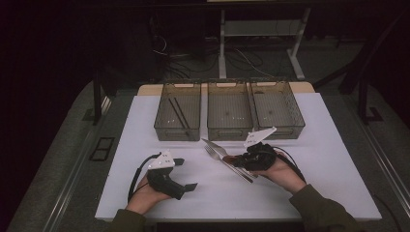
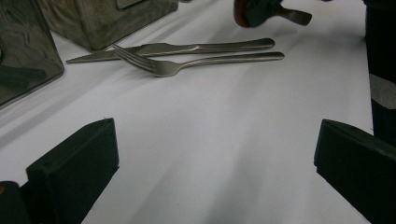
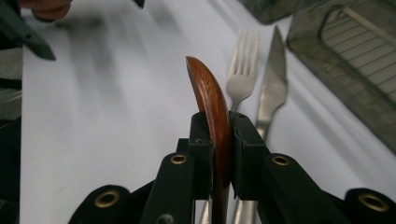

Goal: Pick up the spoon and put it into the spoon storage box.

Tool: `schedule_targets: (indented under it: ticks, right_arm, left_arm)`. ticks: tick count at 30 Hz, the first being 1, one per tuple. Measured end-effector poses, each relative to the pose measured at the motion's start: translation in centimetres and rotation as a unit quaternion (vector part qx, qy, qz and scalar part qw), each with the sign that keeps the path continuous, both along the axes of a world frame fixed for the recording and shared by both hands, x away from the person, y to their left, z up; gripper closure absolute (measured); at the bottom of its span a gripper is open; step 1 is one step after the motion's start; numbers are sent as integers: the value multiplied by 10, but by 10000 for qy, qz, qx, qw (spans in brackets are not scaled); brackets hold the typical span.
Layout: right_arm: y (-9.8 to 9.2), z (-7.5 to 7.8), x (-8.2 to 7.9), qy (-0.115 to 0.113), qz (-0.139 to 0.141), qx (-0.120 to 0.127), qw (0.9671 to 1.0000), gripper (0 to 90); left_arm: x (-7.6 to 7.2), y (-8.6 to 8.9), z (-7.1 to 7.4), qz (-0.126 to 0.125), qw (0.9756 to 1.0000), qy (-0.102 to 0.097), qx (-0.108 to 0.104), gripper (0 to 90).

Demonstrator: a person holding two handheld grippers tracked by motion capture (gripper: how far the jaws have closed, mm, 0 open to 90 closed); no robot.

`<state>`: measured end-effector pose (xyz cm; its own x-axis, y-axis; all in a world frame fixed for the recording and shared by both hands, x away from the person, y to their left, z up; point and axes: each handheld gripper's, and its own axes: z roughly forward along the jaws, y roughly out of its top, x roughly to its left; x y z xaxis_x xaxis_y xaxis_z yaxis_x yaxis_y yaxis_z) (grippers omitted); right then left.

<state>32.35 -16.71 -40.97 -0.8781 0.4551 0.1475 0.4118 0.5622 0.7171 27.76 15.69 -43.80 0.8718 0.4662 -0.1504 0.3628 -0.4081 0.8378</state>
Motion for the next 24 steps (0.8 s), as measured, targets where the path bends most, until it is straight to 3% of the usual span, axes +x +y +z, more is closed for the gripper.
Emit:
schedule_targets:
  ticks: [9, 24]
  right_arm:
    - [-7, 13, 18, -27, -443, 183, 9988, 792]
    - [-7, 30, 42, -176, -840, 386, 9956, 792]
  left_arm:
    - [0, -1, 0, 0, 10000, 12, 0, 0]
    - [0, -2, 0, -31, 10000, 7, 15, 0]
